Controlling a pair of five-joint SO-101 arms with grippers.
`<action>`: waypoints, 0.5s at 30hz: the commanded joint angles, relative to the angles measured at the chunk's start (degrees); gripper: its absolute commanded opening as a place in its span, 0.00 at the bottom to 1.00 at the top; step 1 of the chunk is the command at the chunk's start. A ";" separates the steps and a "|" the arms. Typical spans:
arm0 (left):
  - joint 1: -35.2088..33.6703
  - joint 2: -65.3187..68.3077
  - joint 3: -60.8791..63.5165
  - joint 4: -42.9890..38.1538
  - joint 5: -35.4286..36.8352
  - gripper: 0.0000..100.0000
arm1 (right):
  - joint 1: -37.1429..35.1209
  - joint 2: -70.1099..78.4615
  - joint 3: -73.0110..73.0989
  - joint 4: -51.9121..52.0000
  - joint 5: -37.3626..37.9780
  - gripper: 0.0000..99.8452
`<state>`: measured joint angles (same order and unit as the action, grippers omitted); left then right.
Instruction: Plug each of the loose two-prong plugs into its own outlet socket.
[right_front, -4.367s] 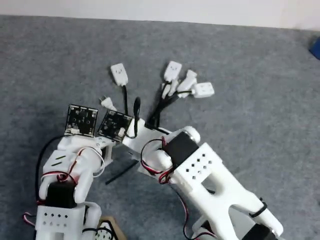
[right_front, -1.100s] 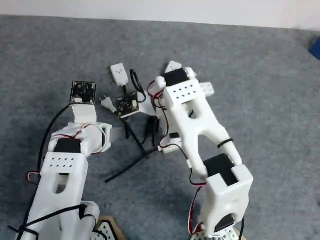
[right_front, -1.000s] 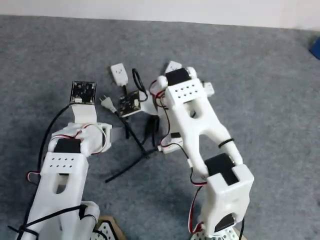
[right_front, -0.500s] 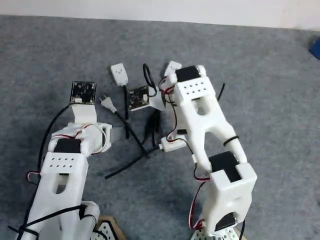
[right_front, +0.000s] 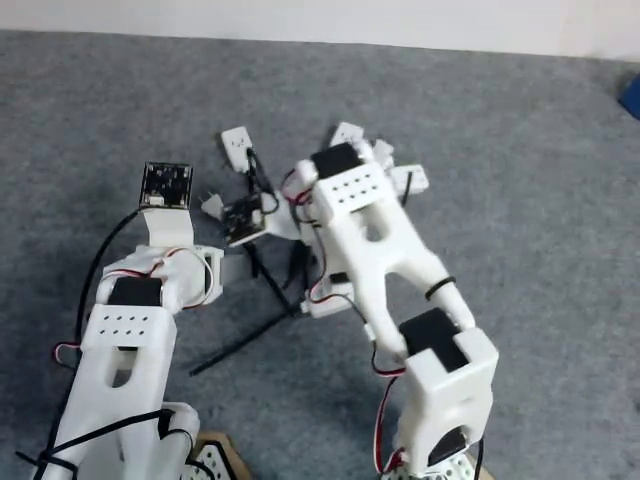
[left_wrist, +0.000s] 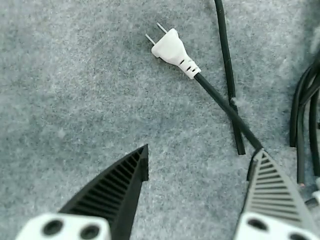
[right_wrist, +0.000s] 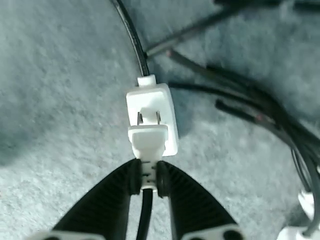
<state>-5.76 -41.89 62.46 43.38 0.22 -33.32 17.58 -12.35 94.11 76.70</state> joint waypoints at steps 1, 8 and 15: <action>-0.48 0.13 -2.42 -1.23 0.44 0.33 | -3.38 -0.40 -1.10 1.89 -1.67 0.01; -0.57 0.13 -2.51 -0.79 0.53 0.33 | -4.70 -0.40 1.98 2.59 -2.02 0.01; -2.07 0.13 -3.91 1.23 0.62 0.33 | -5.85 -0.40 4.09 2.42 -2.37 0.01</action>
<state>-7.16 -41.89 61.05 43.91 0.22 -37.63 17.41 -8.40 95.87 75.03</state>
